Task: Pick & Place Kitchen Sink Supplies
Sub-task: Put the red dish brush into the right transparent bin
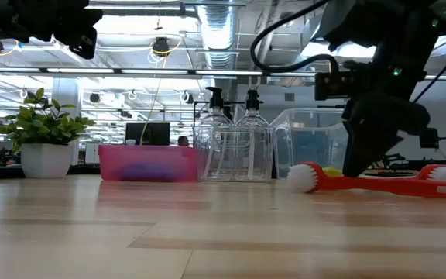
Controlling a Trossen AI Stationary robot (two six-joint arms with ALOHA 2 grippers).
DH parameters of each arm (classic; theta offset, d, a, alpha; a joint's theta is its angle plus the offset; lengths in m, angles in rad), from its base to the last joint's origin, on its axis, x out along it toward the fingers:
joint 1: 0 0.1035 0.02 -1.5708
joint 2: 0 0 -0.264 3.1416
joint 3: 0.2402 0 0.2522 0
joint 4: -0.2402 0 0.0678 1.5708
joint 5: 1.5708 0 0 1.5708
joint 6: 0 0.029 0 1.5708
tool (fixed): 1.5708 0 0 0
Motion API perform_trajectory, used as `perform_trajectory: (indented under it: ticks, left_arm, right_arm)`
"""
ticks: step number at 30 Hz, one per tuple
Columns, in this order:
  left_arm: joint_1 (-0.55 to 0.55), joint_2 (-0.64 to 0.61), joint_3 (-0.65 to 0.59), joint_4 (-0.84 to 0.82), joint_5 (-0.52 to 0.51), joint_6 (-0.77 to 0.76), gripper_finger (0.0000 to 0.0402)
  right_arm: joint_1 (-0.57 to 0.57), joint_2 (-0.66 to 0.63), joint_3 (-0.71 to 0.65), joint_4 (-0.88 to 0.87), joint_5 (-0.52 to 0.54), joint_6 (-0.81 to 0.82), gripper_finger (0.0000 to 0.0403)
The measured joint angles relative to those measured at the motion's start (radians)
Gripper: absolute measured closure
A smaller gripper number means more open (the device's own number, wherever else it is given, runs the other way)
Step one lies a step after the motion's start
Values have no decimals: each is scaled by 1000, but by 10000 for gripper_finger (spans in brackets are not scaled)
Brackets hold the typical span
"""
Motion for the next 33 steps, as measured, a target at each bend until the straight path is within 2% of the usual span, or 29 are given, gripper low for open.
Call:
perform_trajectory:
  ticks: [6,11,19,23,33]
  left_arm:
    - [0,0,0,0,0,0,284]
    - [0,0,0,0,0,0,284]
    - [0,0,0,0,0,0,284]
    - [0,0,0,0,0,0,284]
    - [0,0,0,1,0,0,284]
  right_arm:
    - [1,9,0,7,-7,0,214]
    - [0,-19,0,-4,-3,-15,187]
    - [4,-70,1,13,-1,-27,187]
    - [11,-71,1,42,-43,-27,188]
    - [10,20,1,87,-102,-26,188]
